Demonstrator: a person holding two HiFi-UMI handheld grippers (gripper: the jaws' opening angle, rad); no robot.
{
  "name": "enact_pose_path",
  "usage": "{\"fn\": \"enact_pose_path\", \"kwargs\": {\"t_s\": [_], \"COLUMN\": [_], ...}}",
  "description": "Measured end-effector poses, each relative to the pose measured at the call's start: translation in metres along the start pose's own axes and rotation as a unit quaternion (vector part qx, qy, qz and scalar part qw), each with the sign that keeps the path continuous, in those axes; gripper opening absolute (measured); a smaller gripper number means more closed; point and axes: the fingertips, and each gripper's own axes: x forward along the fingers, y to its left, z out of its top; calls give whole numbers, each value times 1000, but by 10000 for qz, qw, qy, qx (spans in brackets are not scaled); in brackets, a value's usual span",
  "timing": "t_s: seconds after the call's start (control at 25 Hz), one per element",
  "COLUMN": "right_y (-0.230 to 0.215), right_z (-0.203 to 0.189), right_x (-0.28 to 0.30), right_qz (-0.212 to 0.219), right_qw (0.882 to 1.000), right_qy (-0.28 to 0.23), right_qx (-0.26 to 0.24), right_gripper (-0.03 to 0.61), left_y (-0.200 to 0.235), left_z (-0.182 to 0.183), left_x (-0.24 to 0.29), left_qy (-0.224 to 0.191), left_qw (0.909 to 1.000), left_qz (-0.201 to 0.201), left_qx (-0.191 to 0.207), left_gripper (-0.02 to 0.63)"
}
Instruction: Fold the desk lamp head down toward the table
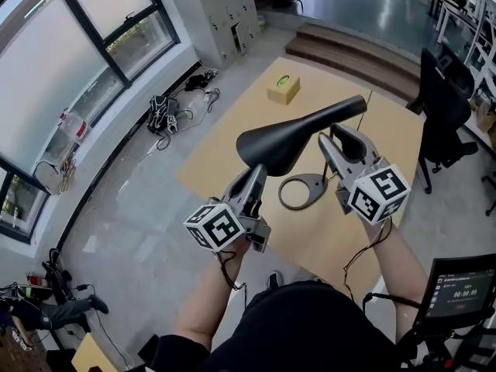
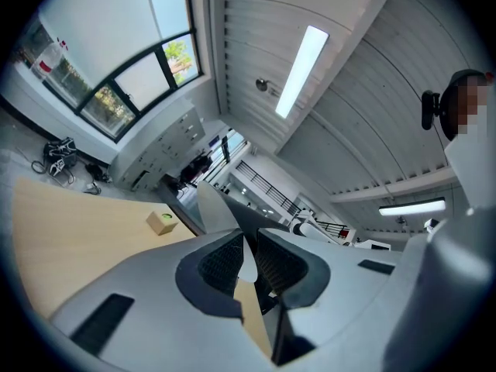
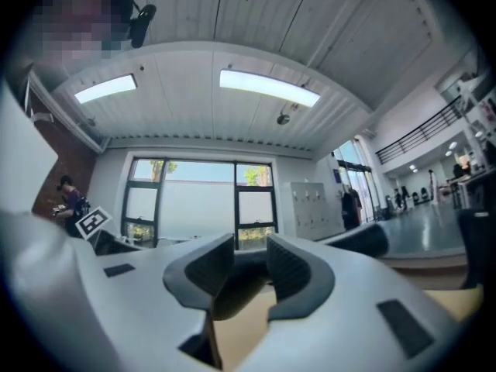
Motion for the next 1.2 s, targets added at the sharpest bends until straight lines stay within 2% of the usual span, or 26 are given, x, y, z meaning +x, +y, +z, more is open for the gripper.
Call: {"fn": "enact_pose_path", "kwargs": {"t_s": [0.12,0.2,0.28,0.4,0.48,0.56,0.68,0.84,1.08,1.2], "right_y": [40,50,52,55,59,62,67,67,64,51], "right_z": [-18,-24,-27,-30,-30,-31,-38,-49,-60,-40], "right_x": [16,20,20,25,31,35,40,40,35,28], "right_qz": [285,168,2,-68,-29,-21,-49,-89,-64,-292], "right_qw": [9987,9982,9983,9979,9971,9959,9927,9886,9888,9909], "right_qy": [267,307,302,344,380,441,622,727,886,602], "right_qx": [-328,-481,-488,-550,-656,-788,-1036,-1318,-1201,-1170], "right_gripper": [120,120,120,120,120,118,120,120,120,120], "left_y": [3,9,17,19,10,4,6,14,31,39], "left_z": [4,14,32,69,82,80,66,42,9,-2], "left_x": [-3,-10,-20,-28,-21,-8,3,7,8,5], "left_qy": [6,-91,-213,-354,-150,208,612,949,1230,1262], "left_qw": [9997,9995,9979,9859,9748,9664,9627,9600,9628,9657], "left_qz": [66,181,412,728,681,609,598,645,729,778], "left_qx": [221,233,463,1465,2117,2489,2565,2556,2292,2132], "left_gripper": [52,54,55,54,55,55,58,72,72,72]}}
